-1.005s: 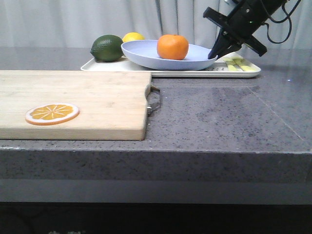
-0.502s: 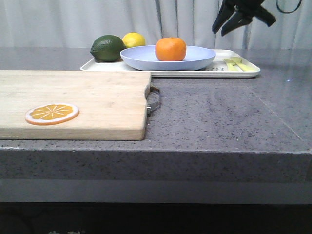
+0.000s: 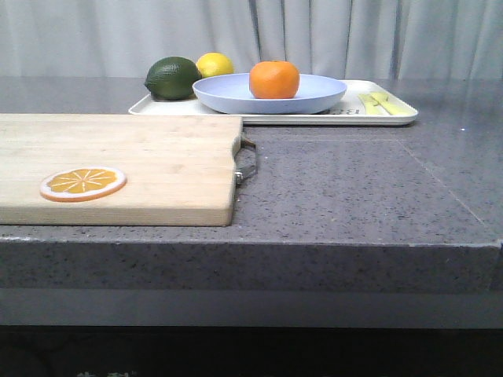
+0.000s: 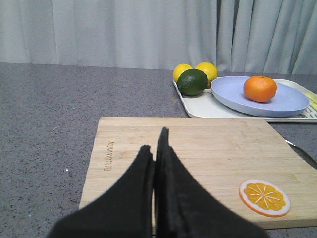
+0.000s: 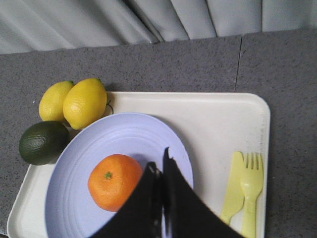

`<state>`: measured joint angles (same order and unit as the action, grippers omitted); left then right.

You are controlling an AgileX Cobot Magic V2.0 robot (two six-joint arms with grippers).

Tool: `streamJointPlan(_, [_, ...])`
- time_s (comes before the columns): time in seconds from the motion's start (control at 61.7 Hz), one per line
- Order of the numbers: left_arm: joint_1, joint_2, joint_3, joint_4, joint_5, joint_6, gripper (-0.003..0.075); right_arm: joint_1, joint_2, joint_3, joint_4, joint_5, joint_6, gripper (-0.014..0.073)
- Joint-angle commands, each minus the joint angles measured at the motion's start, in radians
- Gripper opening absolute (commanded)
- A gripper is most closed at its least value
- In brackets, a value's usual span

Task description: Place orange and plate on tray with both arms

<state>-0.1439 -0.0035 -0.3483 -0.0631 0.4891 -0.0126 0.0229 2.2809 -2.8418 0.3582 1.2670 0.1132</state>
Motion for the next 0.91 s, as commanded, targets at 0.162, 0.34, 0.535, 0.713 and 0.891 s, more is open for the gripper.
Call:
streamJointPlan(0.162, [0.001, -0.001, -0.025, -0.009, -0.084, -0.006, -0.0018, 0.032, -0.375, 0.321, -0.175, 0.072, -0.107, -0.0112])
streamJointPlan(0.34, [0.001, -0.001, -0.025, -0.009, -0.084, -0.006, -0.0018, 0.032, -0.633, 0.728, -0.325, 0.069, -0.107, -0.0112])
streamJointPlan(0.535, [0.001, -0.001, -0.025, -0.009, -0.084, -0.006, -0.0018, 0.032, -0.823, 1.111, -0.346, 0.059, -0.133, -0.0112])
streamJointPlan(0.713, [0.001, -0.001, -0.025, -0.009, -0.084, -0.006, -0.0018, 0.032, -0.97, 1.429, -0.346, -0.066, -0.141, -0.0112])
streamJointPlan(0.891, [0.001, -0.001, -0.025, -0.009, -0.084, -0.006, -0.0018, 0.032, -1.117, 1.715, -0.346, -0.245, -0.153, -0.0112])
